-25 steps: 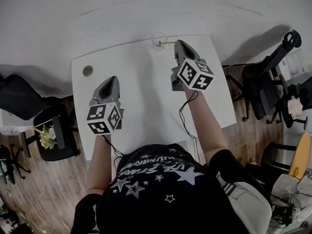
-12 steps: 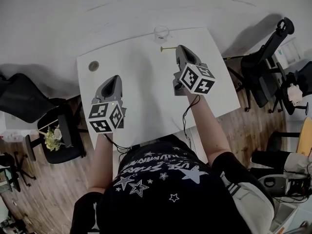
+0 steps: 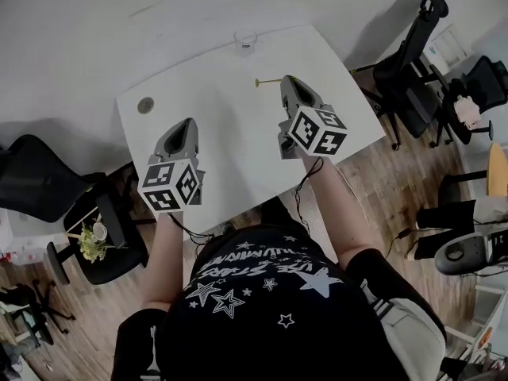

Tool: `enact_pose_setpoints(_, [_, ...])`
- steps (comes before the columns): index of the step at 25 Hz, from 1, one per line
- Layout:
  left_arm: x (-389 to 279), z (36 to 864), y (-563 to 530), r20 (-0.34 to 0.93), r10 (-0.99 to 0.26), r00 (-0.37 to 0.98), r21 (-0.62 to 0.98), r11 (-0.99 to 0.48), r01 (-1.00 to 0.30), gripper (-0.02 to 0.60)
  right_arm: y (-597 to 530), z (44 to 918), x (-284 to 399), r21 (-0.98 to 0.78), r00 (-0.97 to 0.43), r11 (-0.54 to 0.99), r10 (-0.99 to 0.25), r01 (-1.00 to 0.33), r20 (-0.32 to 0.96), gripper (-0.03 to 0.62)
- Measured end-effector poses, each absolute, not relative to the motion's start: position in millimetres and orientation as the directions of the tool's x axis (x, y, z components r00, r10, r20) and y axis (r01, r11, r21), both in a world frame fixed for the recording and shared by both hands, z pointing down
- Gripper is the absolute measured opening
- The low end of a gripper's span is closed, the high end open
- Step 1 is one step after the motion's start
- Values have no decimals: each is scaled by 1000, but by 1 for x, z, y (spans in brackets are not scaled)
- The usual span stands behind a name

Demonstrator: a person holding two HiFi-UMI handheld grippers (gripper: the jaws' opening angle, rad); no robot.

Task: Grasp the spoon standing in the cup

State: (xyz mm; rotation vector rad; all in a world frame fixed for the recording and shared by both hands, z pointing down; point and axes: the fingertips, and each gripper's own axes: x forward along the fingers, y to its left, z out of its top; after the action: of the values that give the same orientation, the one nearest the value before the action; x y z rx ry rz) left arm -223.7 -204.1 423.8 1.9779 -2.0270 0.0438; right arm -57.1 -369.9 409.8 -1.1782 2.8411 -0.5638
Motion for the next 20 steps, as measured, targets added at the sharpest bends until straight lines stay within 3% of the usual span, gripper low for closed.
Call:
enact_pose_setpoints(11, [-216, 423, -162, 238, -964, 121, 191, -76, -979, 8, -294, 417, -21, -361, -627, 553, -769, -751, 126, 15])
enact_pose_setpoints(20, [-205, 449, -147, 279, -939, 203, 245, -135, -960, 8, -246, 444, 8, -346, -557, 473, -805, -811, 204, 15])
